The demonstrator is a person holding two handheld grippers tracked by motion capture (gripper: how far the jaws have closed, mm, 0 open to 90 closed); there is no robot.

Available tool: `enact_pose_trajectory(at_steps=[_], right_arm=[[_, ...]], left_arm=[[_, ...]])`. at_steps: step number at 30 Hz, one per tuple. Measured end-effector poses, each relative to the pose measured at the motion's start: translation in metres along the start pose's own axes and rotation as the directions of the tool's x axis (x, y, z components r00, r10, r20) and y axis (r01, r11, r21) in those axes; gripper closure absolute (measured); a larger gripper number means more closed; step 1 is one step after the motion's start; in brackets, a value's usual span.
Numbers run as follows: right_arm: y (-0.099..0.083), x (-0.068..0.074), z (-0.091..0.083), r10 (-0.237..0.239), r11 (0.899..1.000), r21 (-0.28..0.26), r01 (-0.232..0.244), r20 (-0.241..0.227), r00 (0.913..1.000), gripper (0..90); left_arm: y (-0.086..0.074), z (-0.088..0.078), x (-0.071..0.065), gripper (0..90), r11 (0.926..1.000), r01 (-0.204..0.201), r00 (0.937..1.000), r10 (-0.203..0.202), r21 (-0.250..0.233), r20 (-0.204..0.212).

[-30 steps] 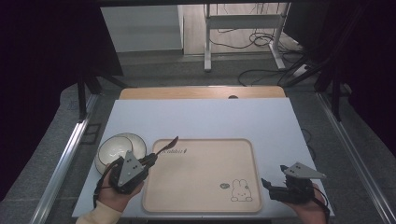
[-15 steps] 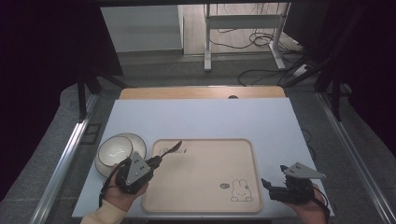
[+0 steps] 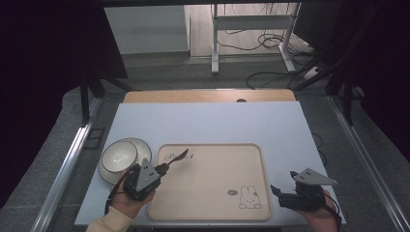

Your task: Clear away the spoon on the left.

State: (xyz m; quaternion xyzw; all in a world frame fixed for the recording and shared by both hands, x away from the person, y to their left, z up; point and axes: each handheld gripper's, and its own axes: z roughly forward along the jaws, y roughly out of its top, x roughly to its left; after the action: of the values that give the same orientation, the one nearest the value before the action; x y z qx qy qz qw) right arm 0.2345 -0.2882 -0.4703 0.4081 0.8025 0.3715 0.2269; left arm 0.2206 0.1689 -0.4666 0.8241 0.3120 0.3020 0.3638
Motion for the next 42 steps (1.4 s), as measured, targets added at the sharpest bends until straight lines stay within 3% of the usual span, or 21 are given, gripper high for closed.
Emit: enact_pose_trajectory(at_steps=[27,33,42], right_arm=[[0.000,0.000,0.000,0.000,1.000,0.003,0.000,0.002,1.0000,16.3],[-0.001,0.000,0.001,-0.002,1.000,0.005,0.002,0.001,1.0000,16.3],[-0.001,0.000,0.001,-0.002,1.000,0.007,0.002,0.000,1.0000,16.3]], left_arm=[[-0.006,0.015,-0.013,85.1,0.9953,-0.076,0.9971,0.076,0.060,0.002],[-0.012,0.023,-0.029,84.6,0.9824,-0.155,0.9880,0.153,0.105,0.022],[-0.015,0.026,-0.034,84.2,0.9768,-0.173,0.9848,0.170,0.126,0.035]])
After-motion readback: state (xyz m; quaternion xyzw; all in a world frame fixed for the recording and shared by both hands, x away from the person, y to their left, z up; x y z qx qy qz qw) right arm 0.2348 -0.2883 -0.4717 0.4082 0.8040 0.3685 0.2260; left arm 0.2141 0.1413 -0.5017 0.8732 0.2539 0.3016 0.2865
